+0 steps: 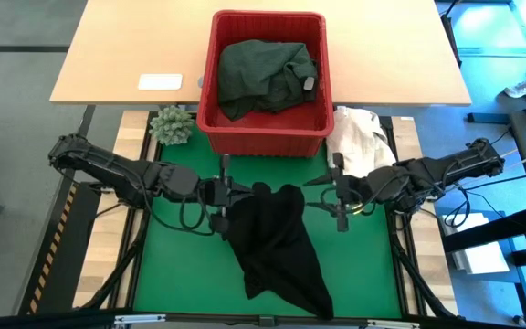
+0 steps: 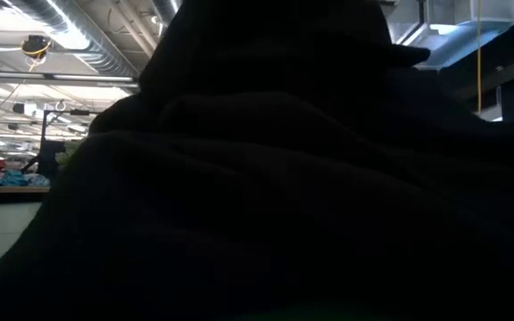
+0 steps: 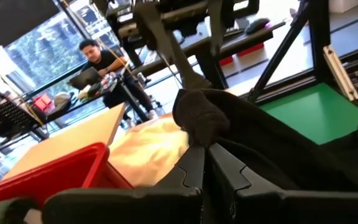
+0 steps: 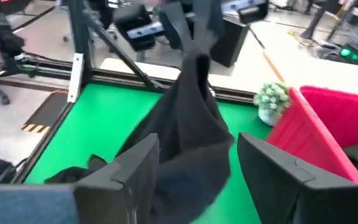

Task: Fold laundry
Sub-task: Fold the black shirt

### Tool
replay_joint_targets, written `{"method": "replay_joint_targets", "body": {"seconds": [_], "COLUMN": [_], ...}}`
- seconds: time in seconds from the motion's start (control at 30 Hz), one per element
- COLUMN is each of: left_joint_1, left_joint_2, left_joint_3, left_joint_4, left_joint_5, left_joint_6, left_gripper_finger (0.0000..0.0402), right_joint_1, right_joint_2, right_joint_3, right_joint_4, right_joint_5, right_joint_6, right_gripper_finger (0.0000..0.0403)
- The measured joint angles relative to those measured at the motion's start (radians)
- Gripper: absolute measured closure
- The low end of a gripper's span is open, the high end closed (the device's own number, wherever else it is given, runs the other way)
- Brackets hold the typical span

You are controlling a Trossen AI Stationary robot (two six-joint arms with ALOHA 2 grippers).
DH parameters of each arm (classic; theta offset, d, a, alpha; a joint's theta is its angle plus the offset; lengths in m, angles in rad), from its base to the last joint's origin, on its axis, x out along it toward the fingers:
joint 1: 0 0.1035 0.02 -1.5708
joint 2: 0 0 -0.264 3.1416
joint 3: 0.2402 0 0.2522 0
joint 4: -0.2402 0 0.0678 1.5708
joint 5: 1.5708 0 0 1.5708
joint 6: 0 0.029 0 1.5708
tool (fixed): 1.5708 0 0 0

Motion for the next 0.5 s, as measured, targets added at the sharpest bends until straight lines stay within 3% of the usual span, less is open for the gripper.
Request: {"method": "replay_joint_targets", "body": {"seconds": [0.2,0.4,0.5], "left_joint_1": [0.016,0.023,0.023], "left_joint_2": [0.0,0.001,0.001], "left_joint_3": [0.0,0.0,0.0], "left_joint_4": [-0.003,-0.004,-0.004], "left_joint_5": [-0.004,-0.003,-0.003], "left_joint_6": [-0.019,-0.025,-0.033], "left_gripper_finger": [0.0401,0.0401,0.0402], "right_joint_1": [0.0,0.0,0.0], "right_joint_2": [0.032,0.148,0.194], "right_joint_3": [0.0,-0.01,-0.01], "right_joint_4": [0.0,-0.002,0.011], "right_joint_5": [-0.049,0.084,0.096], "right_joint_6": [0.056,0.09,0.051], "right_gripper_finger": [0.0187,0.0187,0.0188]}}
